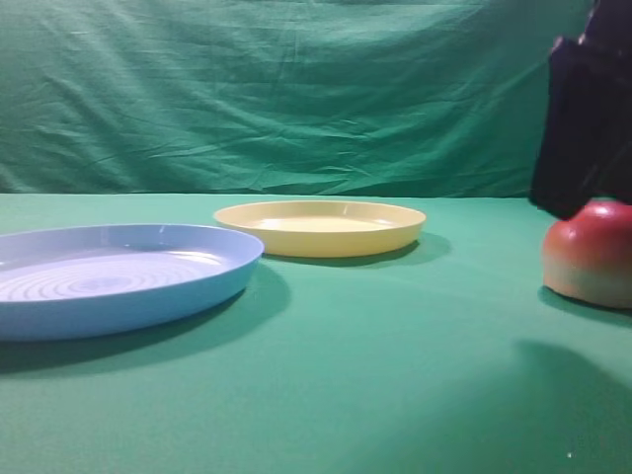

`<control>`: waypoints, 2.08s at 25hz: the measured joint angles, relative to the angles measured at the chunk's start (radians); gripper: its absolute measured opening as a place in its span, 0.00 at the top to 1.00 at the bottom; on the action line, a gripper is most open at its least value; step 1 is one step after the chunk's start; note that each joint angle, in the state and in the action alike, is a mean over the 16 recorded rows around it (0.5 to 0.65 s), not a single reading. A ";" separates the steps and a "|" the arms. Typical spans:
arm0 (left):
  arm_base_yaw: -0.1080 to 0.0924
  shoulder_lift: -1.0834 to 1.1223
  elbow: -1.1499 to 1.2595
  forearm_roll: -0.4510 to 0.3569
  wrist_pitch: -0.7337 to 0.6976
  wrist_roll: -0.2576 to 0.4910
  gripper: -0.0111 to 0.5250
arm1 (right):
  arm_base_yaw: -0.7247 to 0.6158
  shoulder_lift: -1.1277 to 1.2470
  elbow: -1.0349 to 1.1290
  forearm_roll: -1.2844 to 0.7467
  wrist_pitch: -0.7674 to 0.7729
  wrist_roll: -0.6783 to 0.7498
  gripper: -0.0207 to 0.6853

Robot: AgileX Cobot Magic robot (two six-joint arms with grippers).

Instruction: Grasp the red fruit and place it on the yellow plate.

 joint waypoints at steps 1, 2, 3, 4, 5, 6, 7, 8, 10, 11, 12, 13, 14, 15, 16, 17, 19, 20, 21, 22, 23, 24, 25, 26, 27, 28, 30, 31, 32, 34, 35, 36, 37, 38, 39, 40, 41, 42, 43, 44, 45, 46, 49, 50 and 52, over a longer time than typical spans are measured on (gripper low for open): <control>0.000 0.000 0.000 0.000 0.000 0.000 0.69 | 0.000 0.011 -0.003 0.000 -0.005 0.001 0.21; 0.000 0.000 0.000 0.000 0.000 0.000 0.69 | 0.000 0.020 -0.009 -0.001 -0.008 0.002 0.24; 0.000 0.000 0.000 0.000 0.000 0.000 0.69 | 0.000 0.027 -0.016 -0.001 -0.010 0.003 0.27; 0.000 0.000 0.000 0.000 0.000 0.000 0.69 | 0.000 0.034 -0.025 -0.001 -0.010 0.003 0.30; 0.000 0.000 0.000 0.000 0.000 0.000 0.69 | 0.001 0.039 -0.037 -0.001 -0.008 0.003 0.33; 0.000 0.000 0.000 0.000 0.000 0.000 0.69 | 0.002 0.043 -0.052 0.000 -0.005 0.003 0.35; 0.000 0.000 0.000 0.000 0.000 0.000 0.69 | 0.004 0.045 -0.069 0.000 -0.001 0.003 0.38; 0.000 0.000 0.000 0.000 0.000 0.000 0.69 | 0.007 0.047 -0.090 0.000 0.004 0.003 0.41; 0.000 0.000 0.000 0.000 0.000 0.000 0.69 | 0.017 0.051 -0.137 0.001 0.010 0.003 0.45; 0.000 0.000 0.000 0.000 0.000 0.000 0.69 | 0.023 0.053 -0.164 0.002 0.011 0.003 0.47; 0.000 0.000 0.000 0.000 0.000 0.000 0.69 | 0.031 0.057 -0.193 0.003 0.011 0.003 0.48; 0.000 0.000 0.000 0.000 0.000 0.000 0.69 | 0.040 0.063 -0.223 0.004 0.009 0.002 0.49; 0.000 0.000 0.000 0.000 0.000 0.000 0.69 | 0.050 0.070 -0.255 0.005 0.006 0.002 0.50; 0.000 0.000 0.000 0.000 0.000 0.000 0.69 | 0.060 0.080 -0.289 0.006 0.001 0.002 0.51; 0.000 0.000 0.000 0.000 0.000 0.000 0.69 | 0.072 0.092 -0.323 0.007 -0.004 0.002 0.51; 0.000 0.000 0.000 0.000 0.000 0.000 0.69 | 0.083 0.106 -0.357 0.008 -0.011 0.002 0.51; 0.000 0.000 0.000 0.000 0.000 0.000 0.69 | 0.106 0.141 -0.425 0.011 -0.029 0.002 0.51; 0.000 0.000 0.000 0.000 0.000 0.000 0.69 | 0.118 0.162 -0.458 0.012 -0.039 0.002 0.51; 0.000 0.000 0.000 0.000 0.000 0.000 0.69 | 0.129 0.185 -0.489 0.012 -0.048 0.002 0.51; 0.000 0.000 0.000 0.000 0.000 0.000 0.69 | 0.139 0.209 -0.519 0.013 -0.058 0.002 0.51; 0.000 0.000 0.000 0.000 0.000 0.000 0.69 | 0.148 0.234 -0.548 0.014 -0.066 0.002 0.50; 0.000 0.000 0.000 0.000 0.000 0.000 0.69 | 0.157 0.260 -0.574 0.015 -0.072 0.002 0.50; 0.000 0.000 0.000 0.000 0.000 0.000 0.69 | 0.165 0.286 -0.599 0.015 -0.077 0.002 0.48; 0.000 0.000 0.000 0.000 0.000 0.000 0.69 | 0.171 0.312 -0.623 0.016 -0.078 0.002 0.47; 0.000 0.000 0.000 0.000 0.000 0.000 0.69 | 0.176 0.337 -0.645 0.016 -0.077 0.002 0.45; 0.000 0.000 0.000 0.000 0.000 0.000 0.69 | 0.180 0.360 -0.665 0.017 -0.073 0.002 0.42; 0.000 0.000 0.000 0.000 0.000 0.000 0.69 | 0.185 0.403 -0.705 0.016 -0.054 0.002 0.37; 0.000 0.000 0.000 0.000 0.000 0.000 0.69 | 0.186 0.420 -0.724 0.016 -0.040 0.002 0.34; 0.000 0.000 0.000 0.000 0.000 0.000 0.69 | 0.187 0.435 -0.744 0.014 -0.024 0.002 0.31; 0.000 0.000 0.000 0.000 0.000 0.000 0.69 | 0.187 0.456 -0.785 0.012 0.015 0.002 0.25; 0.000 0.000 0.000 0.000 0.000 0.000 0.69 | 0.187 0.462 -0.806 0.010 0.038 0.003 0.22; 0.000 0.000 0.000 0.000 0.000 0.000 0.69 | 0.188 0.464 -0.828 0.008 0.062 0.005 0.19; 0.000 0.000 0.000 0.000 0.000 0.000 0.69 | 0.188 0.464 -0.851 0.006 0.089 0.007 0.17; 0.000 0.000 0.000 0.000 0.000 0.000 0.69 | 0.188 0.461 -0.876 0.004 0.118 0.011 0.16; 0.000 0.000 0.000 0.000 0.000 0.000 0.69 | 0.188 0.456 -0.900 0.002 0.149 0.016 0.16; 0.000 0.000 0.000 0.000 0.000 0.000 0.69 | 0.189 0.449 -0.926 -0.001 0.182 0.022 0.17; 0.000 0.000 0.000 0.000 0.000 0.000 0.69 | 0.189 0.441 -0.953 -0.003 0.217 0.030 0.20; 0.000 0.000 0.000 0.000 0.000 0.000 0.69 | 0.189 0.431 -0.981 -0.006 0.254 0.039 0.23; 0.000 0.000 0.000 0.000 0.000 0.000 0.69 | 0.189 0.420 -1.009 -0.009 0.291 0.051 0.28; 0.000 0.000 0.000 0.000 0.000 0.000 0.69 | 0.189 0.408 -1.036 -0.012 0.329 0.064 0.33; 0.000 0.000 0.000 0.000 0.000 0.000 0.69 | 0.189 0.394 -1.063 -0.016 0.367 0.078 0.38; 0.000 0.000 0.000 0.000 0.000 0.000 0.69 | 0.189 0.379 -1.088 -0.021 0.404 0.095 0.44; 0.000 0.000 0.000 0.000 0.000 0.000 0.69 | 0.189 0.326 -1.148 -0.036 0.506 0.154 0.61; 0.000 0.000 0.000 0.000 0.000 0.000 0.69 | 0.189 0.307 -1.161 -0.041 0.536 0.174 0.67; 0.000 0.000 0.000 0.000 0.000 0.000 0.69 | 0.190 0.262 -1.170 -0.051 0.585 0.215 0.79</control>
